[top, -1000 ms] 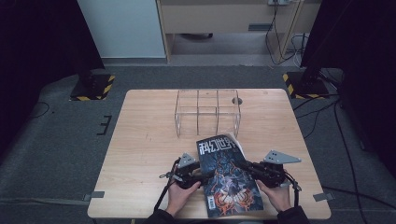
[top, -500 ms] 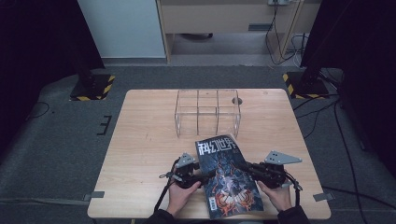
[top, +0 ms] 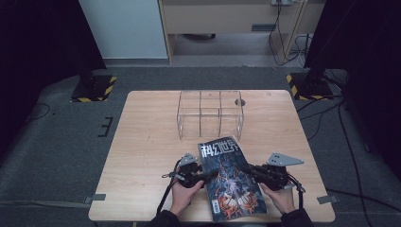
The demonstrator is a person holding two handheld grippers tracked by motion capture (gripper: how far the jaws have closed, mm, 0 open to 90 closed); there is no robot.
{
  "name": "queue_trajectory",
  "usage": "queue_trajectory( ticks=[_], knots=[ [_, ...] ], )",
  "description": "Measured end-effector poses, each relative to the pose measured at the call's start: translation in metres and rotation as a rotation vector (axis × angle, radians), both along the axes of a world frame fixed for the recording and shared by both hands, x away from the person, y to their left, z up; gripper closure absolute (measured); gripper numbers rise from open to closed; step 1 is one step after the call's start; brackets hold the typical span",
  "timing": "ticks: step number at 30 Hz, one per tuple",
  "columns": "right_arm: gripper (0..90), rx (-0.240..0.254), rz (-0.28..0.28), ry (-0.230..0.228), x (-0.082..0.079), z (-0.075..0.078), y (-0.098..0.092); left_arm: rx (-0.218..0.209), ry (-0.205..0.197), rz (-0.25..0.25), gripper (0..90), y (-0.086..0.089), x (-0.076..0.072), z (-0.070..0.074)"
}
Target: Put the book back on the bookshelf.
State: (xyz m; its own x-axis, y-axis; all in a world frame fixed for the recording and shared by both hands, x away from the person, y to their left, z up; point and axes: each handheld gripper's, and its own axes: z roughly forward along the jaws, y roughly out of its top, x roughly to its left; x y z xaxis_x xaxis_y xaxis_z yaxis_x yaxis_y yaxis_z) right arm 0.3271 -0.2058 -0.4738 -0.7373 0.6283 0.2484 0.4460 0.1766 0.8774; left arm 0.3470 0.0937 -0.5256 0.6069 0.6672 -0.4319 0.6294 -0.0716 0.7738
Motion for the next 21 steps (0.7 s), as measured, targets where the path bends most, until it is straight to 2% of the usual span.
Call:
queue_trajectory(
  ticks=[3, 4, 7, 14, 17, 21],
  knots=[
    [84.7, -0.004, -0.009, 0.013, 0.001, -0.0015, -0.0001, -0.024, 0.007, -0.022, 57.5, -0.0011, -0.0026, 0.0029],
    [84.7, -0.005, -0.006, 0.014, 0.0014, -0.0019, 0.0, -0.014, 0.001, -0.03, 58.5, -0.0031, -0.0039, 0.0042],
    [84.7, -0.01, -0.005, 0.013, 0.0014, -0.0019, 0.0008, 0.011, -0.017, -0.029, 58.0, -0.0064, -0.0067, 0.0066],
    [84.8, -0.011, -0.004, 0.009, 0.0017, -0.0024, 0.0023, 0.009, 0.006, -0.023, 58.2, -0.0069, -0.0055, 0.0055],
    [84.7, -0.012, -0.005, 0.013, 0.0024, -0.003, 0.0025, -0.001, 0.022, -0.014, 60.7, -0.0063, -0.0051, 0.0057],
    [84.5, -0.014, -0.015, 0.028, 0.0042, -0.004, 0.0026, 0.002, 0.023, -0.011, 63.7, -0.0053, -0.0062, 0.0078]
  ],
)
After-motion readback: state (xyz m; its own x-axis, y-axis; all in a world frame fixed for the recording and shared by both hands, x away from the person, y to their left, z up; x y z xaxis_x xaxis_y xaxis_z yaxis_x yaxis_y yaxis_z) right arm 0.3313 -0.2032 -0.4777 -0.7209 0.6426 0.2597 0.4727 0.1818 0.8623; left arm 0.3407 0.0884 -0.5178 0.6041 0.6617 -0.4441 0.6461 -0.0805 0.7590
